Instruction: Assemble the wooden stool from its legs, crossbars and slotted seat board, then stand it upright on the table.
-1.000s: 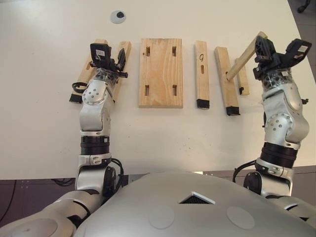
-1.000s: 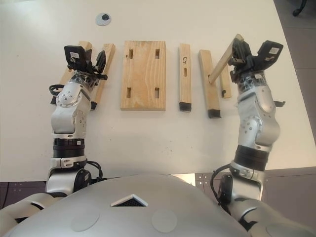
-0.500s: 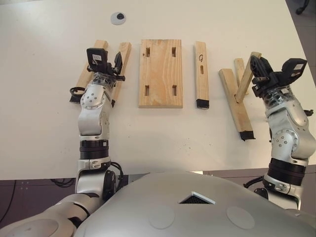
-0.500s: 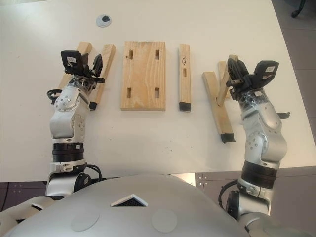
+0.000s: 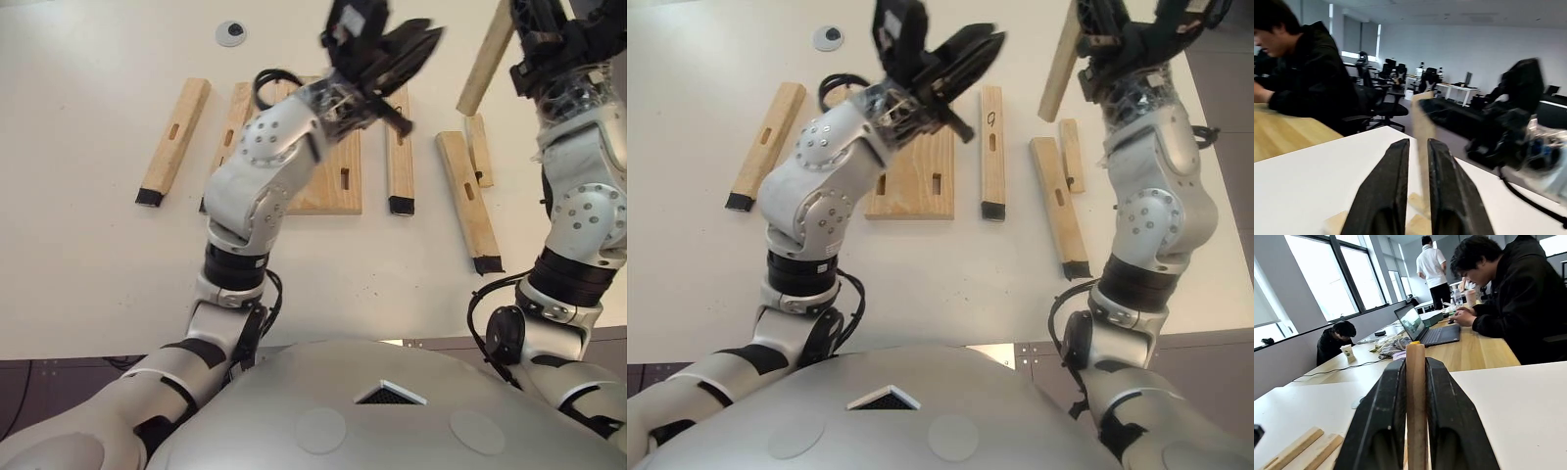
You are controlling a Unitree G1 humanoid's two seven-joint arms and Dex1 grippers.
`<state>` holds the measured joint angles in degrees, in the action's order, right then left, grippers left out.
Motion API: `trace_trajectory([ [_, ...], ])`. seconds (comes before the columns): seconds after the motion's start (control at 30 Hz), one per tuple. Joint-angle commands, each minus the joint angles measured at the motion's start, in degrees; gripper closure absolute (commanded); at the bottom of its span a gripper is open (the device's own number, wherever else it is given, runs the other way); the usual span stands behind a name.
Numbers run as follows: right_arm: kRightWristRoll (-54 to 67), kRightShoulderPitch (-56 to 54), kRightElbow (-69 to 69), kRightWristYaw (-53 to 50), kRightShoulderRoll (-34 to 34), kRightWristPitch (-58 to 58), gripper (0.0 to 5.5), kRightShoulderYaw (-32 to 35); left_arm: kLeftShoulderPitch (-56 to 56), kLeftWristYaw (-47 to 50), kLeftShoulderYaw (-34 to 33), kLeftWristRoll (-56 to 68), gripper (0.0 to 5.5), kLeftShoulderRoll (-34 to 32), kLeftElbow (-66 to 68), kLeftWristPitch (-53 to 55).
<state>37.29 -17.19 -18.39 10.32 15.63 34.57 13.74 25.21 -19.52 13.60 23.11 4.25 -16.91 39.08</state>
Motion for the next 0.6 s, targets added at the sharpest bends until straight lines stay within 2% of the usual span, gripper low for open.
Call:
trace_trajectory([
  [0.03,1.7,-2.8,-0.8,-0.9,-2.3,1.4,5.12,-1.0,2.4,-0.1,2.0,2.4,5.48,2.6,1.1,4.7],
  [0.2,2.7,-3.9,-1.3,-1.8,-2.8,1.9,5.12,-0.9,2.0,-0.3,7.2,-0.2,5.5,0.8,4.6,7.3],
  [0.27,3.4,-4.1,-1.3,-1.4,-2.4,2.4,5.12,-1.0,2.3,1.4,10.0,-6.2,5.5,-1.9,7.7,4.0],
  [0.47,5.0,-0.4,-2.3,2.1,-0.2,4.5,5.12,-1.6,1.5,6.5,5.7,-11.8,5.5,-0.8,17.2,-4.8],
  [0.6,2.3,1.5,0.0,3.6,1.2,2.9,5.12,-1.3,0.0,6.4,3.7,-10.7,5.5,-0.2,14.8,-5.6],
])
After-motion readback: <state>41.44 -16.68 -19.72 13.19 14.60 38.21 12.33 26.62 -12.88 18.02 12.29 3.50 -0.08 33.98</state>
